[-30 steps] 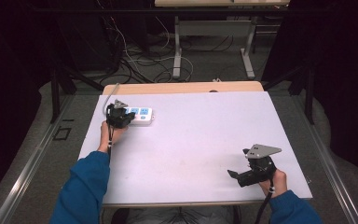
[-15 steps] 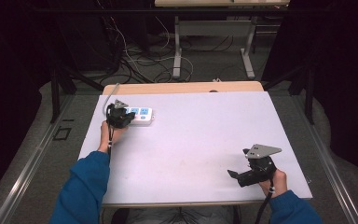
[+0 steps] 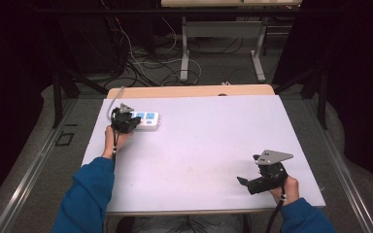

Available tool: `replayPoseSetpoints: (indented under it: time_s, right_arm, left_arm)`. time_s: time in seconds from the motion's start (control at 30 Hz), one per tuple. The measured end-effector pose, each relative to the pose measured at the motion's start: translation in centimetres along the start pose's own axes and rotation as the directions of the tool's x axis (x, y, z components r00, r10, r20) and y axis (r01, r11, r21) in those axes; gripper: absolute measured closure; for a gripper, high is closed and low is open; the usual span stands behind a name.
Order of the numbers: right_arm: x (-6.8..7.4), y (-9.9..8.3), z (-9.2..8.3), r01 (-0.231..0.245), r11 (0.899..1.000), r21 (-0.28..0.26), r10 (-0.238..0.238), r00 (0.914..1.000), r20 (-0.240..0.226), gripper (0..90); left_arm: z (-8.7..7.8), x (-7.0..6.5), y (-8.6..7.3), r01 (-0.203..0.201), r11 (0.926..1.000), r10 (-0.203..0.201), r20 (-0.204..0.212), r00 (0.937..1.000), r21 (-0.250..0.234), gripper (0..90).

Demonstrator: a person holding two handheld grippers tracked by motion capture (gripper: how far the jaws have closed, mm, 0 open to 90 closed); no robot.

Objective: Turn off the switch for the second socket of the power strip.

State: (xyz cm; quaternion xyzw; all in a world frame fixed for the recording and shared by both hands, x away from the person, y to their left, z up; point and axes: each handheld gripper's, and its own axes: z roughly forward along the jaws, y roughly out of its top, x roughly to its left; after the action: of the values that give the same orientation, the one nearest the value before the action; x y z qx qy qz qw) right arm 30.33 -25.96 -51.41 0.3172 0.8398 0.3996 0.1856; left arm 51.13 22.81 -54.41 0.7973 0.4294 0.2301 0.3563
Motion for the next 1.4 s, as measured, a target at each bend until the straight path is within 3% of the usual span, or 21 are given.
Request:
replayPoseSetpoints:
  time_s: [0.5, 0.57, 0.7, 1.23, 1.4]
  right_arm:
    - [-0.02, 0.0, 0.02, 0.002, 1.0, -0.001, -0.002, 1.0, -0.002, 2.4]
    - [-0.02, 0.0, 0.02, 0.002, 1.0, 0.0, -0.002, 1.0, -0.002, 2.4]
    - [-0.03, 0.0, 0.04, 0.002, 1.0, 0.001, -0.002, 1.0, -0.004, 2.4]
    - [0.12, 0.09, -0.07, -0.005, 1.0, 0.005, 0.005, 1.0, -0.002, 2.4]
    - [0.11, 0.07, -0.06, -0.001, 1.0, -0.011, 0.001, 1.0, 0.002, 2.4]
  left_arm:
    - [-0.06, -0.07, 0.11, -0.01, 0.9999, 0.01, -0.001, 1.0, 0.011, 90.0]
    - [-0.21, -0.09, 0.17, 0.004, 0.9999, -0.004, -0.005, 1.0, -0.014, 90.0]
    - [-0.23, -0.09, 0.23, -0.015, 0.9999, 0.015, -0.008, 0.9999, 0.0, 90.0]
    - [-0.5, -0.02, 0.14, 0.01, 0.9999, -0.01, -0.021, 0.9997, -0.013, 89.8]
    - [-0.92, -0.07, 0.3, 0.018, 0.9998, -0.018, -0.017, 0.9997, 0.007, 69.9]
